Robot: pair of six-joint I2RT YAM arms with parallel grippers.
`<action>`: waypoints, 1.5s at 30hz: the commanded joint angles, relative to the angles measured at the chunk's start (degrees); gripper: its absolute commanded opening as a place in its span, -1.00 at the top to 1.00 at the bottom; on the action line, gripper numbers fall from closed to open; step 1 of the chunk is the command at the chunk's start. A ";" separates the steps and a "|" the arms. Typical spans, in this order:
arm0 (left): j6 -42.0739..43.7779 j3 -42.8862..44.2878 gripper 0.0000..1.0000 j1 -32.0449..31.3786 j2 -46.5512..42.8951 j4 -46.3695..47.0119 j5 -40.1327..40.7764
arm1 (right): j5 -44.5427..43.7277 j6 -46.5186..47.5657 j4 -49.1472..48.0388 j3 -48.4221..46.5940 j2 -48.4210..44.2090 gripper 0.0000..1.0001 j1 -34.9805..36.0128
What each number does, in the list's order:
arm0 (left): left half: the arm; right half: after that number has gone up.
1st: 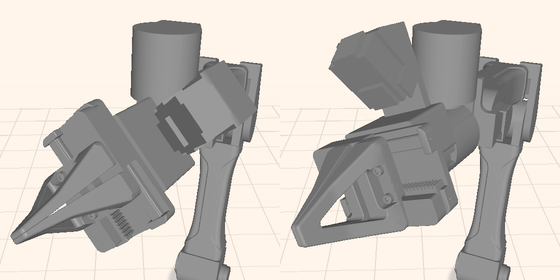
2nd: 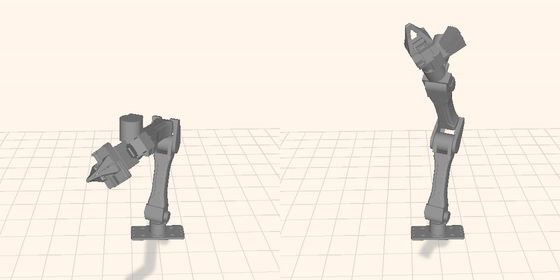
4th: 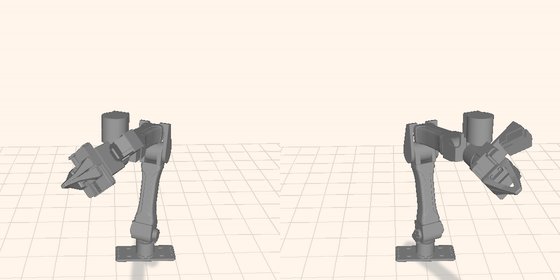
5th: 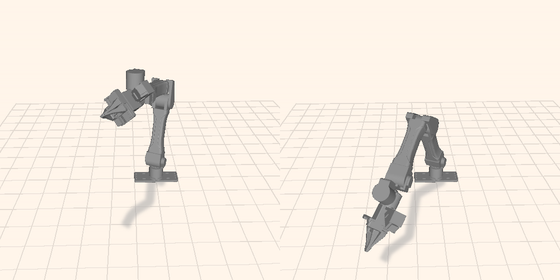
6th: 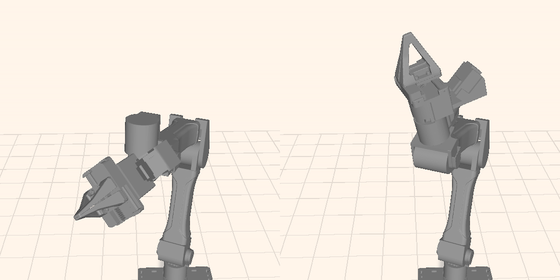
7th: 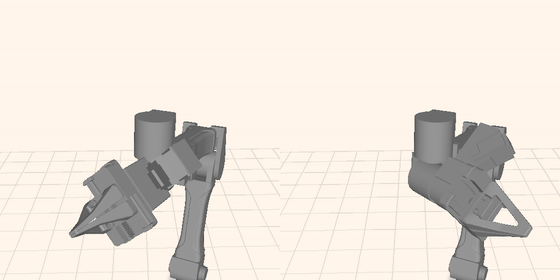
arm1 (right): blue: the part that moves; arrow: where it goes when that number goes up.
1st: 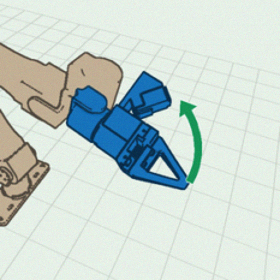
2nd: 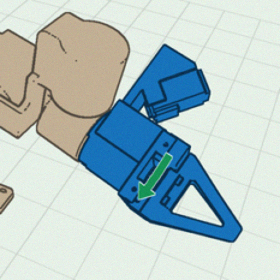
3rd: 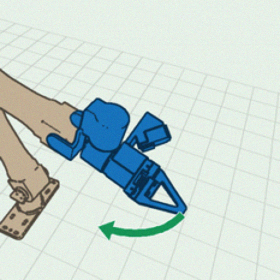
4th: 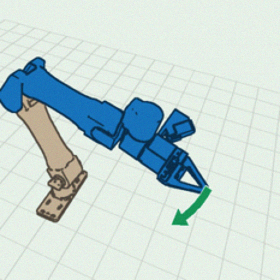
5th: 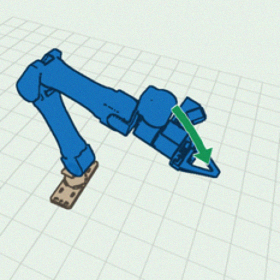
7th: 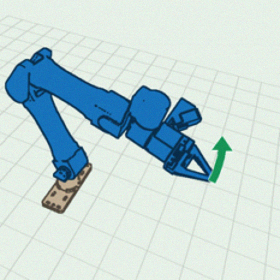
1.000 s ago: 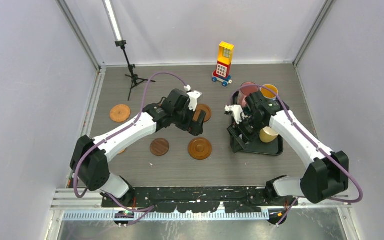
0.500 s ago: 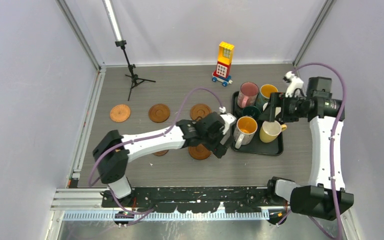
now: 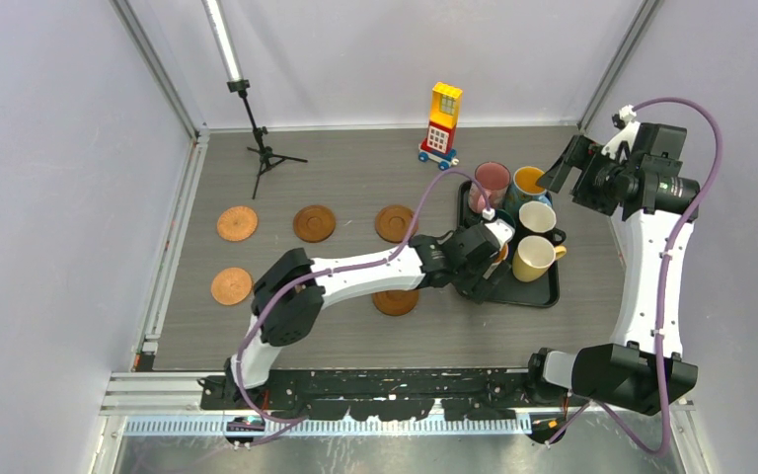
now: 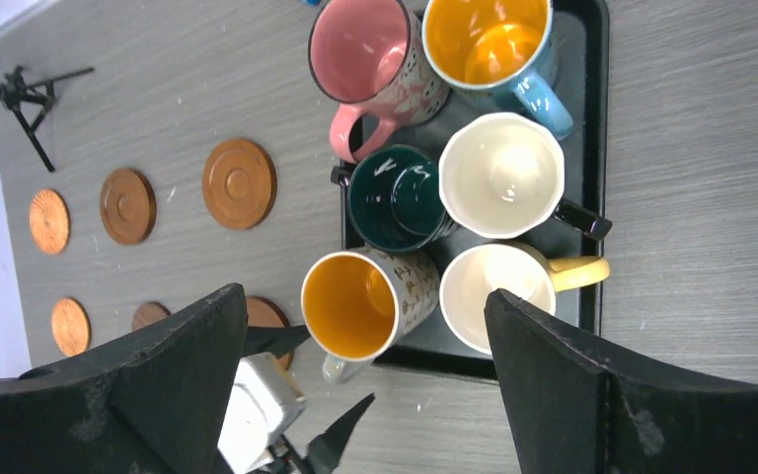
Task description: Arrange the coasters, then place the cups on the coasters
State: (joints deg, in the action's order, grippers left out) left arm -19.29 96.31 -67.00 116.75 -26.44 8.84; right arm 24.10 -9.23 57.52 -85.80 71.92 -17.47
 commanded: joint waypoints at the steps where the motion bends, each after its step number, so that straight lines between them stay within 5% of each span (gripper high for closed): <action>1: 1.28 5.92 -0.63 -0.17 4.47 -0.22 3.74 | -0.90 -3.39 -3.25 -2.86 -0.98 -0.87 -0.33; 13: 2.81 9.32 0.17 0.67 8.78 0.75 5.53 | -0.08 -1.42 -0.88 1.56 -3.71 -0.81 -0.43; 20: 4.44 9.16 1.00 0.86 7.07 2.12 5.19 | -2.42 -2.59 -0.12 3.62 -4.01 -0.75 -0.45; 34: 8.27 -0.22 1.00 5.74 -9.26 13.77 -1.27 | 2.21 -0.68 1.32 2.00 -1.27 -0.77 -0.47; 45: 9.22 -21.02 1.00 27.57 -36.78 15.08 -14.89 | 6.74 1.96 0.08 4.86 0.45 -0.78 -0.55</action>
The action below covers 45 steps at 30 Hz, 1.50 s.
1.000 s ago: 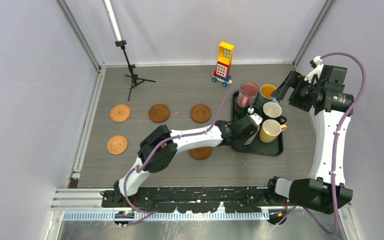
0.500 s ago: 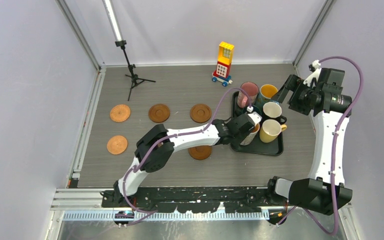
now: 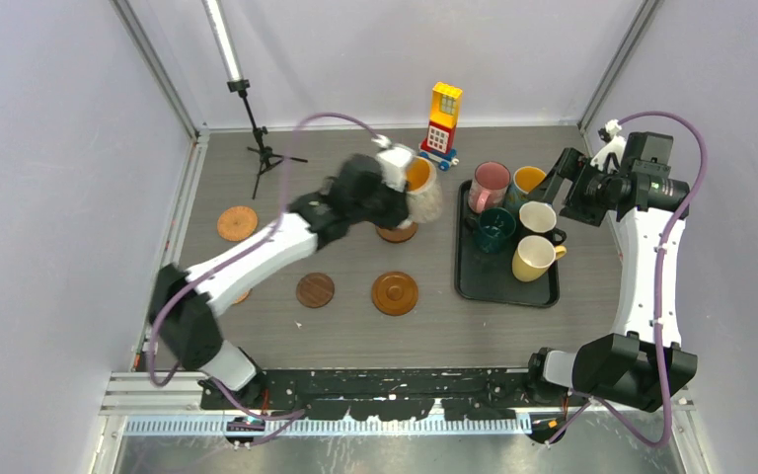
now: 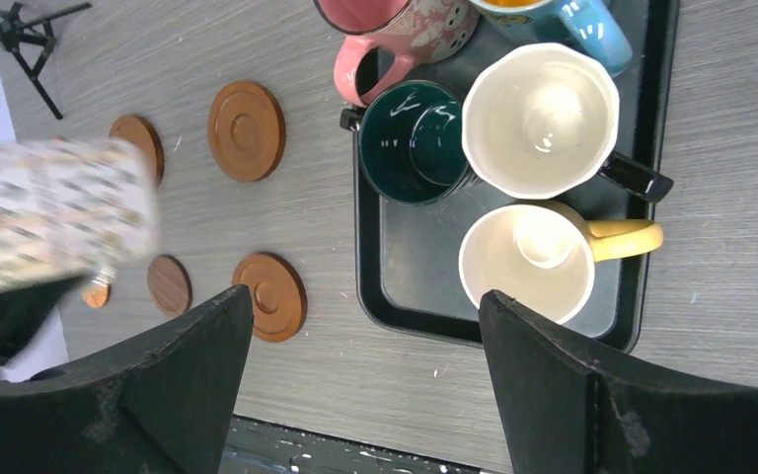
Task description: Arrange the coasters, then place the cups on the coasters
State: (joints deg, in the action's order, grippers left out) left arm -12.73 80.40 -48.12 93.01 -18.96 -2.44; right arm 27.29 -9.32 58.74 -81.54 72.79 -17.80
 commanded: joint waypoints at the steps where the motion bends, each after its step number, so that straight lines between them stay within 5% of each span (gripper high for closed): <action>1: 4.49 -7.32 1.00 11.21 -15.81 6.76 -3.99 | 4.09 2.47 -1.17 0.90 -0.17 -0.78 -0.26; 10: 15.89 -20.19 1.00 46.82 -28.49 -1.61 -17.69 | 7.11 4.81 -1.30 3.19 1.06 -0.78 -0.17; 18: 22.03 -23.91 1.00 69.07 -21.90 6.75 -30.74 | 7.35 6.69 -0.71 2.53 3.17 -0.78 -0.14; 26: 30.49 -26.29 1.00 74.26 -14.81 18.10 -33.54 | 7.20 7.69 -0.83 3.02 3.84 -0.79 -0.17; 45: 36.58 -25.74 1.00 74.99 -4.56 21.03 -30.69 | 5.54 10.07 1.04 3.59 3.40 -0.79 -0.16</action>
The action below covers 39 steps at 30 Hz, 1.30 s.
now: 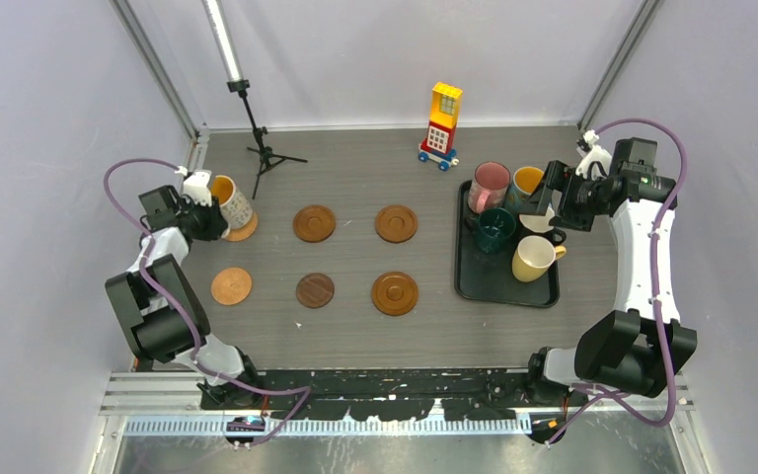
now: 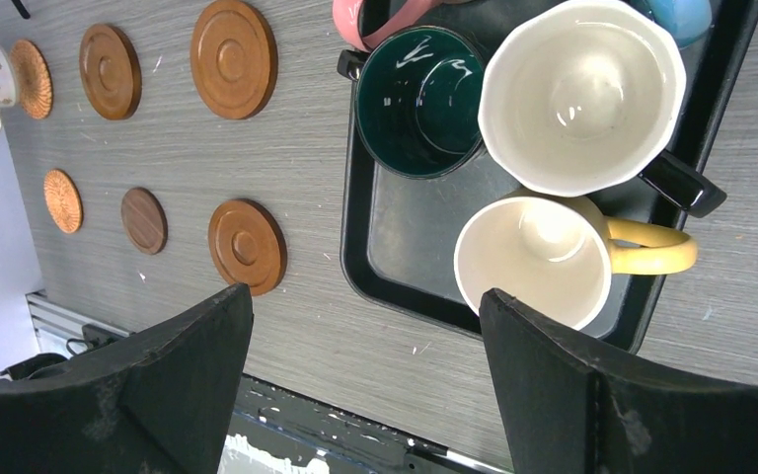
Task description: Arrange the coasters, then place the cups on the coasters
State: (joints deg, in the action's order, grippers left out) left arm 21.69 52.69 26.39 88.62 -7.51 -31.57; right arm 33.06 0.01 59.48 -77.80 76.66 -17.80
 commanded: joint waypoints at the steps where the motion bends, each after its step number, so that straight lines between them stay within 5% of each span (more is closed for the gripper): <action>1: 2.25 2.00 1.00 0.48 0.13 9.69 -1.48 | -0.27 0.65 0.29 -0.19 -0.42 -0.79 -0.14; 15: 4.23 1.91 0.95 0.53 3.71 9.87 0.02 | -0.67 0.35 0.39 -0.38 -0.20 -0.79 -0.13; 22: 6.39 1.57 0.16 0.54 2.46 7.73 0.55 | -0.98 1.16 1.04 -0.62 -0.29 -0.79 -0.20; 28: 8.93 4.08 -0.75 1.15 -3.35 -3.32 0.09 | -0.77 2.32 2.49 -1.88 -0.20 -0.79 -0.11; 34: 9.41 15.21 -0.99 0.51 -10.43 -21.25 -0.99 | -3.21 7.71 7.29 -5.25 0.30 -0.79 -0.18; 39: 9.37 25.30 -0.99 -9.32 -12.35 -34.92 0.80 | -6.99 17.93 17.61 -10.59 3.14 -0.79 -0.16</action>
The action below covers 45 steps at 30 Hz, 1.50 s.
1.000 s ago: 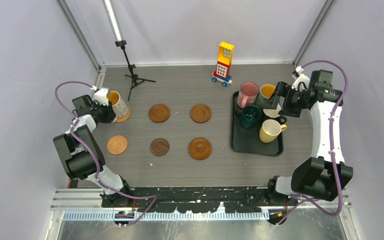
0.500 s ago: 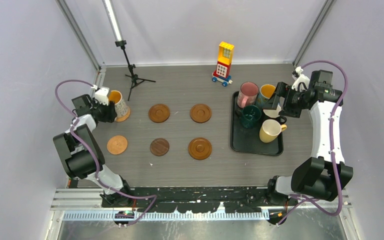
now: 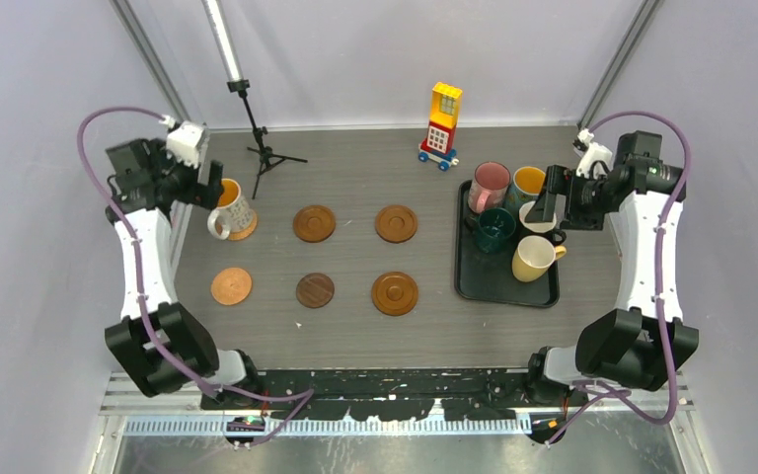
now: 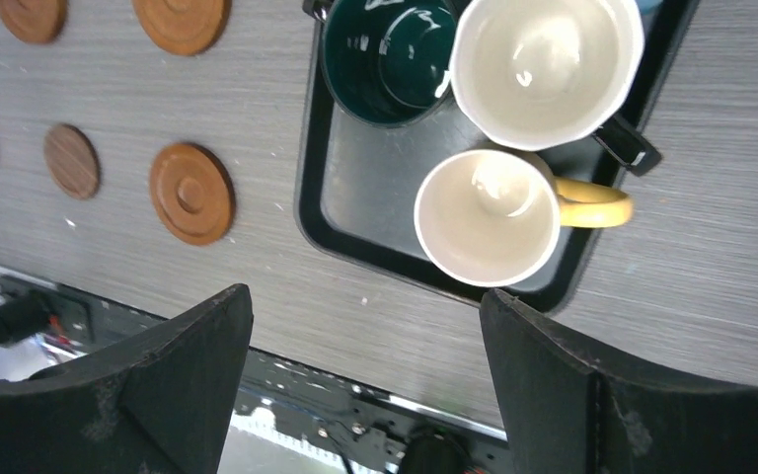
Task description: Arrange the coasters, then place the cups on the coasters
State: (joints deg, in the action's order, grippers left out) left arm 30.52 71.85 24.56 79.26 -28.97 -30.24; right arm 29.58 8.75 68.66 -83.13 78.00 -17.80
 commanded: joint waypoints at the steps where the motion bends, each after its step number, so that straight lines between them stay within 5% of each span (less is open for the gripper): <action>1: 0.01 7.07 -1.00 -10.83 -3.15 -14.97 0.31 | -4.71 11.40 10.02 -6.02 2.63 -0.79 -0.37; 7: -7.43 7.73 -0.95 -33.97 -0.16 -13.95 3.15 | -5.11 14.08 11.12 -9.25 5.69 -0.79 -2.15; 14: -3.34 16.45 -0.86 -56.38 15.88 -11.35 1.18 | -2.05 10.59 12.31 -11.59 8.01 -0.79 -3.81; 30: -0.57 47.27 -0.75 -67.26 50.00 -3.09 -3.62 | 2.68 7.83 12.99 -9.93 7.01 -0.79 -8.91; 45: 7.61 52.78 -0.74 -72.02 59.43 -0.06 -2.70 | 4.08 8.33 12.97 -7.40 6.64 -0.79 -9.18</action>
State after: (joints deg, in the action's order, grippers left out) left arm 33.15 122.87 -46.06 139.04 -31.11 -32.18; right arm 32.32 17.08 81.14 -90.56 86.17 -26.50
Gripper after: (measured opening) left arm 0.865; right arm 0.893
